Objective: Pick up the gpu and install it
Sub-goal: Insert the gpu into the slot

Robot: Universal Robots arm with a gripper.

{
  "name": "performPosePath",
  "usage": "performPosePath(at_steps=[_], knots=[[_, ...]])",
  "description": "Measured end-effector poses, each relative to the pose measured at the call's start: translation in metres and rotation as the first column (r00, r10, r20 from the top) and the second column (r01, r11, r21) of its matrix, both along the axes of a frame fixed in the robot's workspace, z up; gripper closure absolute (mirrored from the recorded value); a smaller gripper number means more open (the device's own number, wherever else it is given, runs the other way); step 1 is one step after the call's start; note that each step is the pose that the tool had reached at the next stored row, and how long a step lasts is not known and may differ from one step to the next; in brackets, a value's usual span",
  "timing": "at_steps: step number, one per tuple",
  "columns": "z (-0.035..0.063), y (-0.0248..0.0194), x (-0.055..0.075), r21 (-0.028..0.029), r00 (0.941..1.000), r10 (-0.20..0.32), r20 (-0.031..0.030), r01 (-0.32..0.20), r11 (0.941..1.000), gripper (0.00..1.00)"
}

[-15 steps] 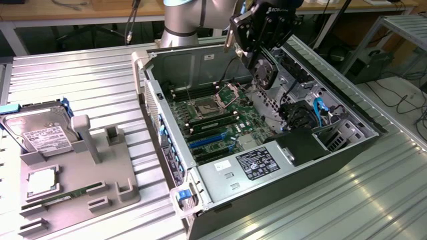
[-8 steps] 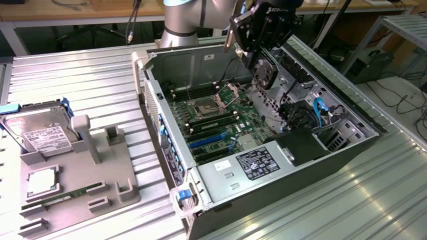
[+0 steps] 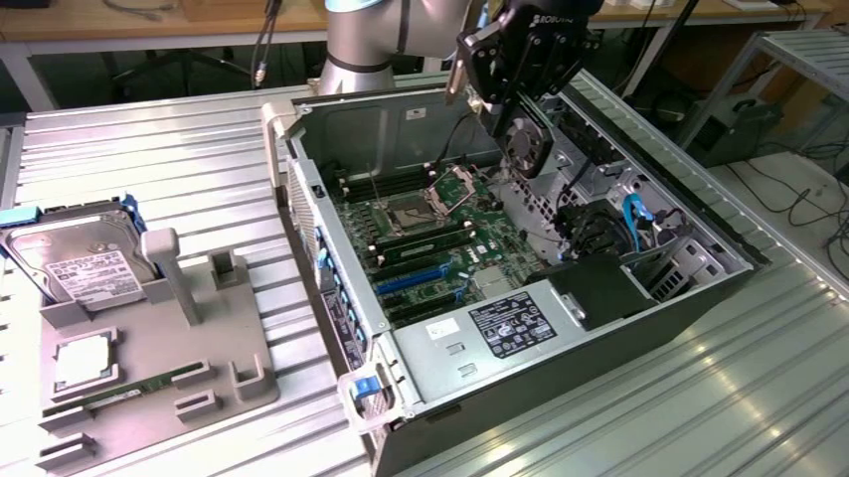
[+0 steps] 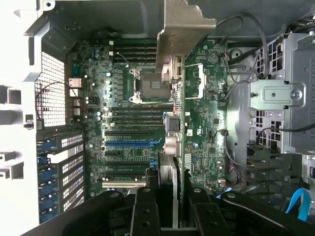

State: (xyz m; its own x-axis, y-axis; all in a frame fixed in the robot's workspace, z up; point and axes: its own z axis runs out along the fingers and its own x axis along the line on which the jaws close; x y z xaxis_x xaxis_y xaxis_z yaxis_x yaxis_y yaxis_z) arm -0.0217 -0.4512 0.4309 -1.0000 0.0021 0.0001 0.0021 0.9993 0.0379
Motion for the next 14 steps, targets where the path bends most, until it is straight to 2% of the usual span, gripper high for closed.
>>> performPosePath(at_steps=[14], knots=[[0.0000,0.0000,0.0000,0.0001,0.9955,0.095,0.0000,-0.095,0.9955,0.72]])
